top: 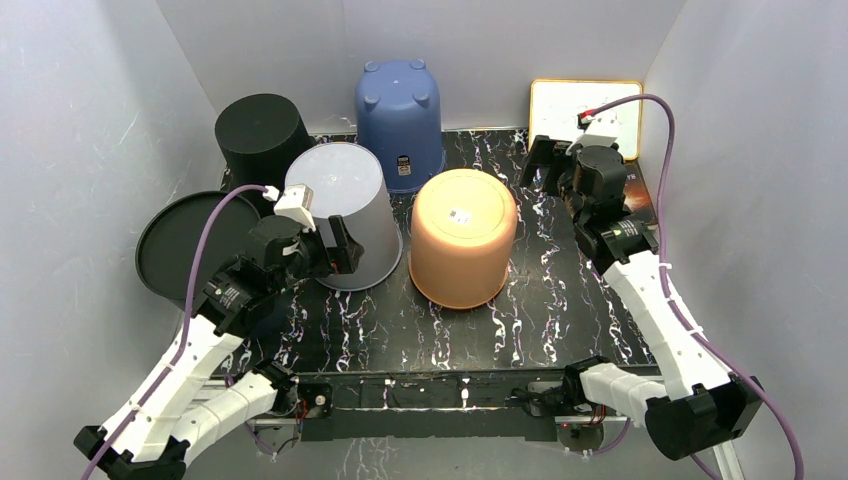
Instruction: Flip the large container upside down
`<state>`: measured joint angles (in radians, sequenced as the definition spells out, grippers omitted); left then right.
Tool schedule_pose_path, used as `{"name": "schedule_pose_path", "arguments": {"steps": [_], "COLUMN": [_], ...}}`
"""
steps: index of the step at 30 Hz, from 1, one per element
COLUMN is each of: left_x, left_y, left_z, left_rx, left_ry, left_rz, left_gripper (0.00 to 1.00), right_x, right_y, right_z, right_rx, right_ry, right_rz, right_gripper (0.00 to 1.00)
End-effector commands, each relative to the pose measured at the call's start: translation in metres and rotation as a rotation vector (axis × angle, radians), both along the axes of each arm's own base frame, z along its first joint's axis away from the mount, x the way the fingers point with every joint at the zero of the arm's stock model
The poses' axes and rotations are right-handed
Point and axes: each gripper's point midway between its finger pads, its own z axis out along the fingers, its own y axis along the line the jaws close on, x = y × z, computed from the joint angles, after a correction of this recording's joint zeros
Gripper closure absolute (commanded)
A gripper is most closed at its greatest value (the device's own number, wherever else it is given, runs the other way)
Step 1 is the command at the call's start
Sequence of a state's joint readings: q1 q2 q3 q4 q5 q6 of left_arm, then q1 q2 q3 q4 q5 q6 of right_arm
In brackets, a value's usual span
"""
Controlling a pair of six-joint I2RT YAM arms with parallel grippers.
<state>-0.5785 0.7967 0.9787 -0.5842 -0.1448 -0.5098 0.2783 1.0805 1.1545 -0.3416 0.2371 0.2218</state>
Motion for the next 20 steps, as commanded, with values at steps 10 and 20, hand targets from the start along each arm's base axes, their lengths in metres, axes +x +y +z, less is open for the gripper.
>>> {"name": "schedule_pose_path", "arguments": {"steps": [10, 20], "left_x": [-0.002, 0.001], "left_y": [-0.002, -0.005], "left_z": [-0.009, -0.009], "left_rx": [0.009, 0.009], "left_ry": [0.022, 0.021], "left_rz": [-0.019, -0.026], "left_gripper": [0.01, 0.02], "right_x": [-0.003, 0.002], "right_y": [0.01, 0.005], "right_z": [0.003, -0.013], "right_rx": [-0.015, -0.036], "right_ry": [-0.016, 0.022], "right_rz": [0.031, -0.02], "right_gripper": [0.02, 0.02]}}
